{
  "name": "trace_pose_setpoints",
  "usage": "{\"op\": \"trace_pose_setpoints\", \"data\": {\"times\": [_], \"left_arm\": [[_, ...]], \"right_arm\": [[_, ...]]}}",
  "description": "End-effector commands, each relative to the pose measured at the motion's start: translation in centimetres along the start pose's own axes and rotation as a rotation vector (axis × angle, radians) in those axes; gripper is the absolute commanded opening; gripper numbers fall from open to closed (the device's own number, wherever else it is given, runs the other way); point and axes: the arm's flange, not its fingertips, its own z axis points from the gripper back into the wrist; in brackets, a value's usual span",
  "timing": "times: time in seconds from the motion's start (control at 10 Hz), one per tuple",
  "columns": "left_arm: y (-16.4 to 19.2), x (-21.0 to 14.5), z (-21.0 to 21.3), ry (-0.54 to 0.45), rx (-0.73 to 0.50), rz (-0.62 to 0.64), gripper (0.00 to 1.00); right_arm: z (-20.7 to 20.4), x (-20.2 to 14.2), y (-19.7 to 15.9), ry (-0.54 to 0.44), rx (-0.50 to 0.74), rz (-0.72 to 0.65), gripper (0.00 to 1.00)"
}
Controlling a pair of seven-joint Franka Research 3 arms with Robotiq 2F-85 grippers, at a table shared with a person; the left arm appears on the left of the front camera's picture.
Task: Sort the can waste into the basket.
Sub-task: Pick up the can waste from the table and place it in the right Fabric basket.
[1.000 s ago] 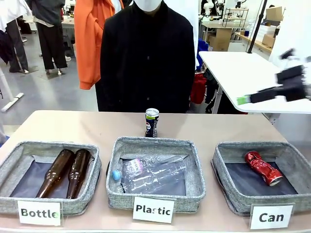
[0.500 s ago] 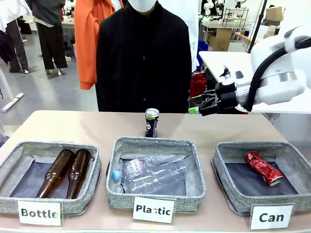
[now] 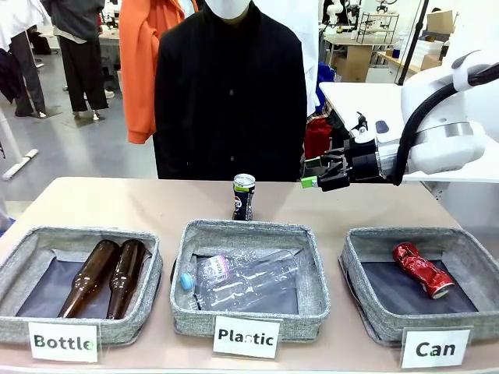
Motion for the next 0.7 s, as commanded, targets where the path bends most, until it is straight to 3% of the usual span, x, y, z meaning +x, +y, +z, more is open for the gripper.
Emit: {"op": "trace_pose_setpoints", "data": {"times": [0.0, 0.2, 0.6], "left_arm": [[-0.1, -0.4, 0.1, 0.01, 0.002, -0.004, 1.0], [-0.1, -0.4, 0.1, 0.01, 0.002, -0.004, 1.0], [-0.1, -0.4, 0.1, 0.01, 0.002, -0.004, 1.0]], "right_arm": [[-4.6, -1.0, -2.2, 0.031, 0.113, 0.089, 1.0], [-8.5, -2.5, -4.4, 0.087, 0.14, 0.044, 1.0], [-15.7, -4.4, -6.2, 0.108, 0.228, 0.023, 1.0]]}}
